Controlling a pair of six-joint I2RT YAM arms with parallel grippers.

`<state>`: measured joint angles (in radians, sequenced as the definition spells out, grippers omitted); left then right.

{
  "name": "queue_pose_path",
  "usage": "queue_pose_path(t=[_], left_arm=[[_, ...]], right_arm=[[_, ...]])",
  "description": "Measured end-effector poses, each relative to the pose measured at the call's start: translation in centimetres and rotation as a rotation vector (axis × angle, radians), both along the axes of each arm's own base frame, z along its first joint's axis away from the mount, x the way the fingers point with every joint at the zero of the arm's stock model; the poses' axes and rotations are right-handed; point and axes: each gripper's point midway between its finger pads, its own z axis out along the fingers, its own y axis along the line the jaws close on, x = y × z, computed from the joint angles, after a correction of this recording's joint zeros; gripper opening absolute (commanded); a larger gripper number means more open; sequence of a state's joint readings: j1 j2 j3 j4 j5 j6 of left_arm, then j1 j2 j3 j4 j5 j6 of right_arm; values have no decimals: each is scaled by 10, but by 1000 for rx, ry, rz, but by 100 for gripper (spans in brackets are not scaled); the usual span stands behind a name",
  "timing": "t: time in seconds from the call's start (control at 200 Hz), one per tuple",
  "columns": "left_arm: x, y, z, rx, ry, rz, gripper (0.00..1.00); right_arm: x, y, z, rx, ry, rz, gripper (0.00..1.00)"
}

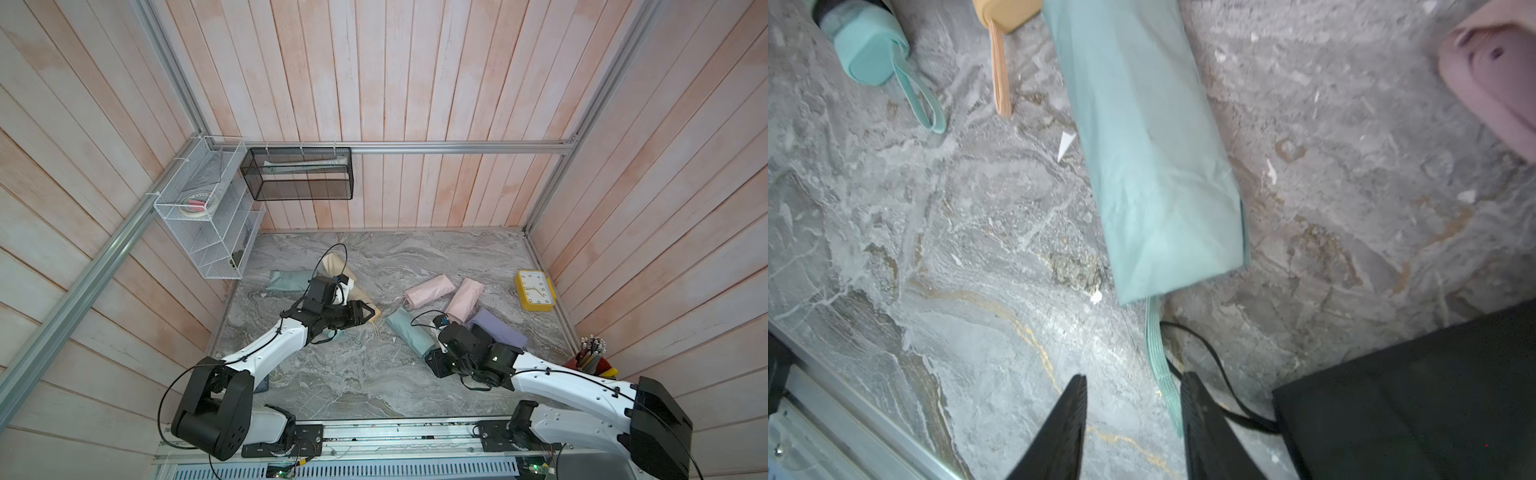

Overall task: Take umbrellas out of sleeves
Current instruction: Move the umbrella to the center of the board.

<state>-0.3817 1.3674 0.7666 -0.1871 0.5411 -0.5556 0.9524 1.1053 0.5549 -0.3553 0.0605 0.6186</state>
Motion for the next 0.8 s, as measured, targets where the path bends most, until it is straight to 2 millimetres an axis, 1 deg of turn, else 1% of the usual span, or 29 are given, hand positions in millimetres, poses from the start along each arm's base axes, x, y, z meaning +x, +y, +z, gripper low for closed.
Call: queue_pose_path(t=[0.105, 0.335, 0.615, 0.8], left_arm=[[-1, -2, 1, -4, 0, -2, 58], [-2, -4, 0, -3, 4, -2, 58], [-1, -4, 0, 3, 1, 2, 58], [-1, -4, 0, 5, 0, 3, 58]], right_arm=[[-9, -1, -12, -19, 33, -4, 38], [-16, -8, -34, -60, 80, -29, 35], [-14, -5, -34, -46, 78, -44, 35], [-16, -6, -38, -59, 87, -42, 35]])
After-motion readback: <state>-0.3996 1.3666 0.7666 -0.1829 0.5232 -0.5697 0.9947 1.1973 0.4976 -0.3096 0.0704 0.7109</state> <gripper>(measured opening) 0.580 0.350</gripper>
